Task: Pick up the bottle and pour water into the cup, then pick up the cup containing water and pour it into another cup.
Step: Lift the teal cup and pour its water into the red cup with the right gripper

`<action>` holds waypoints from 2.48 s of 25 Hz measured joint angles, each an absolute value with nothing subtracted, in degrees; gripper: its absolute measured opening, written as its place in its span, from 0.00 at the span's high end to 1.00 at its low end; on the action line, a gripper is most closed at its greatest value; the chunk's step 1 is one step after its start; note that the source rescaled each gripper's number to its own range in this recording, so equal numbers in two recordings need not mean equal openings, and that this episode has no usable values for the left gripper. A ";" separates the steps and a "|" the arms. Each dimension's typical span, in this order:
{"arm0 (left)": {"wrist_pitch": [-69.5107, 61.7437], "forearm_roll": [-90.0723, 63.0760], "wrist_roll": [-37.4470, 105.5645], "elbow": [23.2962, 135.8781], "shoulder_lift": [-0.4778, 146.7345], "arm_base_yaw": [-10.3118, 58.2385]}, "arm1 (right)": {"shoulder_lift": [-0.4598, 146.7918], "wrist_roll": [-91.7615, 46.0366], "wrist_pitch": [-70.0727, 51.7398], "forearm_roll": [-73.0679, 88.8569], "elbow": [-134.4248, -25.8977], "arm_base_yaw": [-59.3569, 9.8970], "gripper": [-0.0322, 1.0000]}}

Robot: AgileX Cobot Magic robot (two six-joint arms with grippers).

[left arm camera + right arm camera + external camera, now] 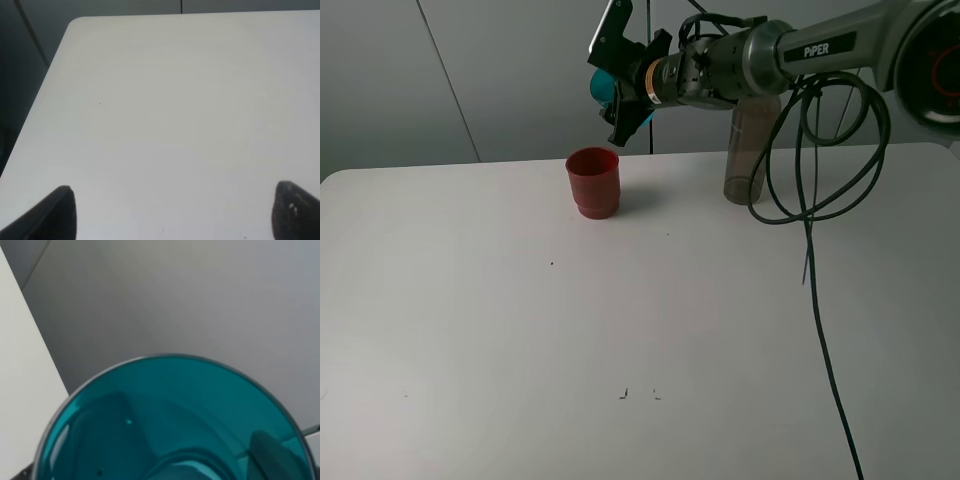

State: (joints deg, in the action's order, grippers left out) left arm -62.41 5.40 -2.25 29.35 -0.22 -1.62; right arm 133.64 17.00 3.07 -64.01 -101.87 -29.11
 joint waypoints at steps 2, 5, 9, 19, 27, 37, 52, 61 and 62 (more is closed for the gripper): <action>-62.41 5.40 -2.25 29.35 -0.22 -1.62 | 133.64 16.85 3.18 -66.01 -101.87 -29.11 0.82; -62.41 5.40 -2.25 29.35 -0.22 -1.62 | 133.64 16.85 3.18 -69.77 -101.87 -29.11 0.82; -62.41 5.40 -2.25 29.35 -0.22 -1.62 | 133.64 16.85 3.38 -74.20 -101.87 -29.11 0.82; -62.41 5.40 -2.25 29.35 -0.22 -1.62 | 133.64 16.85 3.48 -80.90 -101.87 -29.33 0.82; -62.41 5.40 -2.35 29.35 -0.22 -1.62 | 133.64 14.79 3.23 -82.17 -101.87 -29.67 0.82; -62.41 5.40 -2.47 29.35 -0.22 -1.62 | 133.64 11.18 2.61 -83.91 -101.87 -29.67 0.82; -62.41 5.40 -2.57 29.35 -0.22 -1.62 | 133.64 1.84 2.72 -84.52 -101.87 -29.67 0.82; -62.41 5.40 -2.57 29.35 -0.22 -1.62 | 133.64 -3.52 4.30 -84.61 -101.87 -29.67 0.82; -62.41 5.40 -2.57 29.35 -0.22 -1.62 | 133.64 -4.06 4.30 -84.61 -101.87 -29.67 0.82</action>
